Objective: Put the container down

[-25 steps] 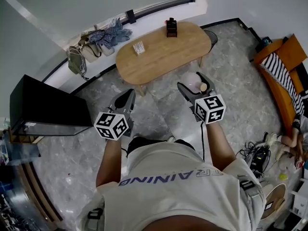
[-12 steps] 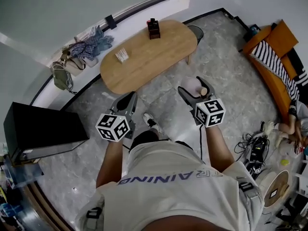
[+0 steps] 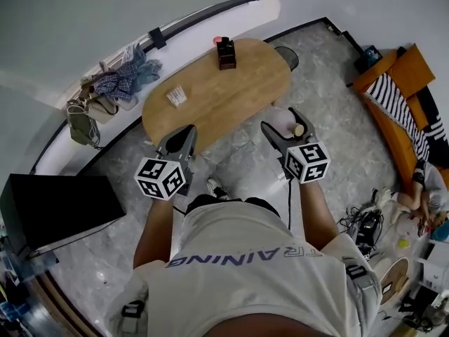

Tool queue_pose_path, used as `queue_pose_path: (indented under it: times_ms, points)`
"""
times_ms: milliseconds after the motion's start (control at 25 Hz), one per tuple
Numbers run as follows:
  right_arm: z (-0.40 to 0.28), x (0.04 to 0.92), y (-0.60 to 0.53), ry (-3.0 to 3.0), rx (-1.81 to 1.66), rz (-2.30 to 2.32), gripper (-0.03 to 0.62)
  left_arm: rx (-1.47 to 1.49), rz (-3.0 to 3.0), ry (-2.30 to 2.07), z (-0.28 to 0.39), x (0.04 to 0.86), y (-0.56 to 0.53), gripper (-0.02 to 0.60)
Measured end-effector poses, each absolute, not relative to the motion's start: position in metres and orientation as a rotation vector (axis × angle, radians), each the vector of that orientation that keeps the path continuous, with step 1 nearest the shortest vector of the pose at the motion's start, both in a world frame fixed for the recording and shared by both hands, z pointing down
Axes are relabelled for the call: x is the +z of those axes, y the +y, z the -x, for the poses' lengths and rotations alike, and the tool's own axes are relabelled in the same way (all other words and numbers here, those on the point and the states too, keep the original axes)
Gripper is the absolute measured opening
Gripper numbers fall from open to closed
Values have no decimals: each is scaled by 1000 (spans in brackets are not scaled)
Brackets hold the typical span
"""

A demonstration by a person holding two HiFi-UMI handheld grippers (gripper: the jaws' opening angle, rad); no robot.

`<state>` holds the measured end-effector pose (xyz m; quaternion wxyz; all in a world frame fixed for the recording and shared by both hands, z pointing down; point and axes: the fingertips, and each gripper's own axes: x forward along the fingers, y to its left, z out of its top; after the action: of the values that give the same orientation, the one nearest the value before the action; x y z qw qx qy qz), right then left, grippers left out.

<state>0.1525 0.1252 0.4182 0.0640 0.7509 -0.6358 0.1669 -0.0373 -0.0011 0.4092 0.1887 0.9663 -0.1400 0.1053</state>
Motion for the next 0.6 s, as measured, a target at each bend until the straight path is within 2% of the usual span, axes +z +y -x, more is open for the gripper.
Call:
queue_pose_path:
  times_ms: [360,600]
  points:
    - [-173,426,22,-2017,506,-2136,411,290,-2695,-506,9,408,-86,0]
    - [-217,439,-43,-2151,508,-1991,411,297,-2659,-660,-31,419,-125,0]
